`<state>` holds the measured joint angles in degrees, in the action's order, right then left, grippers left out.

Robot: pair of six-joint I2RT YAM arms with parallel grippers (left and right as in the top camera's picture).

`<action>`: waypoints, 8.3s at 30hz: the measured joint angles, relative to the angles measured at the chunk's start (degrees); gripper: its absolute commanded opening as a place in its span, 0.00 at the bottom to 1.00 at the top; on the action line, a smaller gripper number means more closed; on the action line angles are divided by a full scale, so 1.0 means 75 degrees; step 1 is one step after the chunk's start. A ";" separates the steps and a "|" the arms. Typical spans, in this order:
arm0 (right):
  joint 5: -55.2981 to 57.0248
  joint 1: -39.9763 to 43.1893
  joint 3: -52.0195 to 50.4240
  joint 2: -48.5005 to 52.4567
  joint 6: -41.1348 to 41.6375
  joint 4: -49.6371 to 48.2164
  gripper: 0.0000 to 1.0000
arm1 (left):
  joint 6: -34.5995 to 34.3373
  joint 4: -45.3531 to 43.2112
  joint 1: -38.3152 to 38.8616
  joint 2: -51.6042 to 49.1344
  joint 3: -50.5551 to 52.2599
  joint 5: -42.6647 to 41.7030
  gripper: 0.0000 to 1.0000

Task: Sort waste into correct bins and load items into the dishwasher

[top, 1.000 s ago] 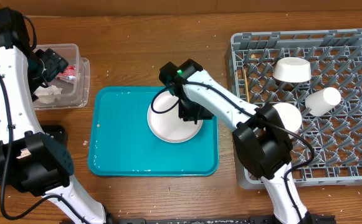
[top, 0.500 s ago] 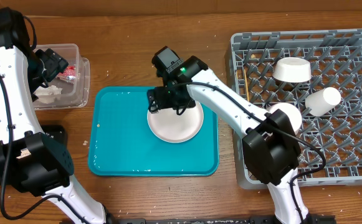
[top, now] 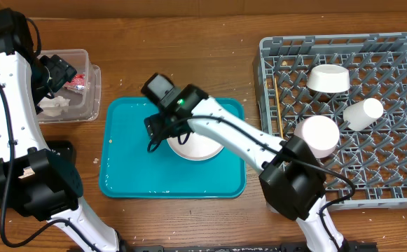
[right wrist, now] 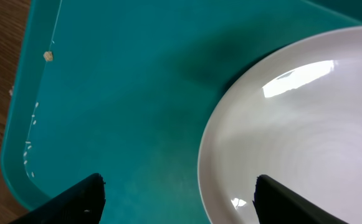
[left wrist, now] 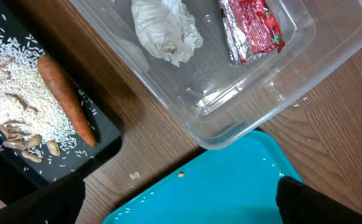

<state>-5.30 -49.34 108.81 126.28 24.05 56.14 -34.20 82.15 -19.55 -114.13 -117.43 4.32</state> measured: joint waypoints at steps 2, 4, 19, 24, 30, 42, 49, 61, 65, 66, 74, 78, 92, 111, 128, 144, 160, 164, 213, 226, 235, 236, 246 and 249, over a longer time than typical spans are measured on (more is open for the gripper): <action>0.0154 -0.0087 -0.0105 -0.0003 0.0099 -0.0058 0.83 | 0.0000 0.0000 0.0000 0.0000 0.0000 0.0000 1.00; 0.0280 -0.0111 -0.0175 0.0000 0.0195 -0.0012 0.86 | 0.0000 0.0000 0.0000 0.0000 0.0000 0.0000 1.00; 0.1376 0.1967 -0.0198 -0.0003 0.1113 0.1644 0.65 | 0.0000 0.0000 0.0000 0.0000 0.0000 0.0000 1.00; 0.1070 0.2430 -0.0935 -0.0017 0.1134 0.1134 0.55 | 0.0000 0.0000 0.0000 0.0000 0.0000 0.0000 1.00; 0.0612 0.2264 -0.1833 -0.0032 0.1134 0.0472 0.56 | 0.0000 -0.0003 0.0000 0.0000 0.0000 0.0003 1.00; 0.0423 0.2226 -0.1836 -0.0073 0.1151 0.0463 0.04 | 0.0000 -0.0012 0.0000 0.0000 0.0000 0.0003 1.00; 0.0300 0.2229 -0.1408 -0.0134 0.1166 0.1483 0.04 | 0.0000 -0.0009 0.0000 0.0000 0.0000 0.0003 1.00; 0.1728 0.2285 -0.0679 -0.2317 0.1154 0.2713 0.04 | 0.0000 -0.0009 0.0000 0.0000 0.0000 0.0003 1.00; 0.2550 0.2506 -0.0641 -0.3226 0.1157 0.3124 0.04 | 0.0000 -0.0012 0.0000 0.0000 0.0000 0.0003 1.00; 0.2722 0.2649 -0.0632 -0.3395 0.1154 0.3200 0.04 | 0.0000 -0.0012 0.0000 0.0000 0.0000 0.0003 1.00; 0.4421 0.4523 -0.0618 -0.3751 0.1137 0.3217 0.04 | 0.0000 -0.0012 0.0000 0.0000 0.0000 0.0003 1.00; 0.5179 0.5228 -0.0752 -0.3751 0.1128 0.2760 0.04 | 0.0000 -0.0009 0.0000 0.0000 0.0000 0.0003 1.00; 0.6021 0.5479 -0.1661 -0.3730 0.1131 0.1250 0.04 | 0.0000 -0.0012 0.0000 0.0000 0.0000 0.0003 1.00; 0.6362 0.5316 -0.2728 -0.3698 0.1107 0.0204 0.04 | 0.0000 -0.0012 0.0000 0.0000 0.0000 0.0003 1.00; 0.7423 0.4861 -0.3515 -0.3698 0.0268 -0.0863 0.04 | 0.0000 -0.0015 0.0000 0.0000 0.0000 0.0003 1.00; 0.7463 0.4809 -0.3555 -0.3695 -0.0015 -0.0819 0.07 | 0.0003 -0.0070 0.0000 0.0000 0.0000 0.0003 1.00; 0.4654 0.4138 -0.2480 -0.3692 0.0423 0.0297 0.70 | 0.0000 -0.0096 0.0000 0.0000 0.0000 0.0003 1.00; 0.3314 0.4188 -0.1816 -0.3931 0.0554 0.0699 0.86 | 0.0000 -0.0093 0.0000 0.0000 0.0000 0.0003 1.00; 0.2535 0.2783 -0.6758 -1.0261 0.2585 0.0187 1.00 | 0.0000 -0.0099 0.0000 0.0000 0.0000 0.0029 1.00; 0.2535 0.2716 -0.6814 -1.0080 0.2681 0.0309 1.00 | 0.0000 -0.0096 0.0000 0.0000 0.0000 0.0029 1.00; 0.2538 0.2716 -0.6816 -0.9990 0.2702 0.0312 1.00 | 0.0000 -0.0099 0.0000 0.0000 0.0000 0.0029 1.00; 0.2535 0.2716 -0.6816 -0.9990 0.2702 0.0309 1.00 | 0.0000 -0.0096 0.0000 0.0000 0.0000 0.0029 1.00; 0.1964 0.2792 -0.7597 -1.0564 0.0714 -0.2413 1.00 | 0.0000 -0.0102 0.0000 0.0000 0.0000 0.0032 1.00; 0.1536 0.3072 -0.8288 -1.1170 0.0096 -0.3558 1.00 | 0.0000 -0.0102 0.0000 0.0000 0.0000 0.0032 1.00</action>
<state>6.22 -26.30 46.65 42.50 24.77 29.45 -34.20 81.38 -19.55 -114.13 -117.43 4.56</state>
